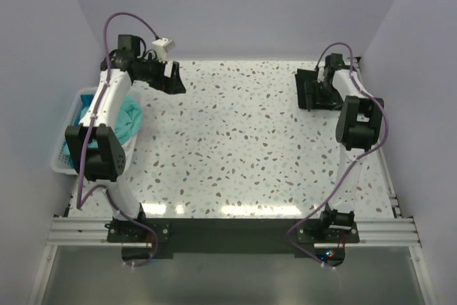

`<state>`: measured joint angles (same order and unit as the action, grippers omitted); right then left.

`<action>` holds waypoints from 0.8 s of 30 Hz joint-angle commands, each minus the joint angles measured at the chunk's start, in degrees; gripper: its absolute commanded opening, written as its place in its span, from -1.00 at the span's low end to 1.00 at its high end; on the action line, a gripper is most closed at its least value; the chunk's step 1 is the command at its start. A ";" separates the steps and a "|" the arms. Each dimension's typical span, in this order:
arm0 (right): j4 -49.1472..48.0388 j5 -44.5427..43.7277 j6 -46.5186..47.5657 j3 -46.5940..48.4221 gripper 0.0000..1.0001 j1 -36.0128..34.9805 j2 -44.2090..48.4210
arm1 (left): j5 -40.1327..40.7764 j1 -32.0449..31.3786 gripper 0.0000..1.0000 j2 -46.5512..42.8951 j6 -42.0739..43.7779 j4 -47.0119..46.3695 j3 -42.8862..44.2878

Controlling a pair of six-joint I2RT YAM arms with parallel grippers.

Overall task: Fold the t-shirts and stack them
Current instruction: Neatly place the folded tshirt to the corner

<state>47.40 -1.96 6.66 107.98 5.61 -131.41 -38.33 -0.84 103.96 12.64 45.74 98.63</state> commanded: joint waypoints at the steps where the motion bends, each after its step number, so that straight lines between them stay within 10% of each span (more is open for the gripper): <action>1: -2.57 -3.84 0.11 3.10 0.97 0.19 -5.43 | -0.78 0.75 1.00 0.62 1.42 1.28 1.48; 10: -1.08 -3.58 2.13 9.70 0.97 0.02 -7.46 | -1.05 0.84 1.00 1.94 1.77 1.99 1.74; 24: 8.68 4.76 7.49 7.62 0.97 -2.61 16.42 | 3.78 0.84 1.00 3.54 -0.52 1.55 4.04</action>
<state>53.65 -0.40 11.92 117.40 4.34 -127.46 -36.12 -0.60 108.90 12.60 47.31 101.14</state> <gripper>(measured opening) 0.985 0.997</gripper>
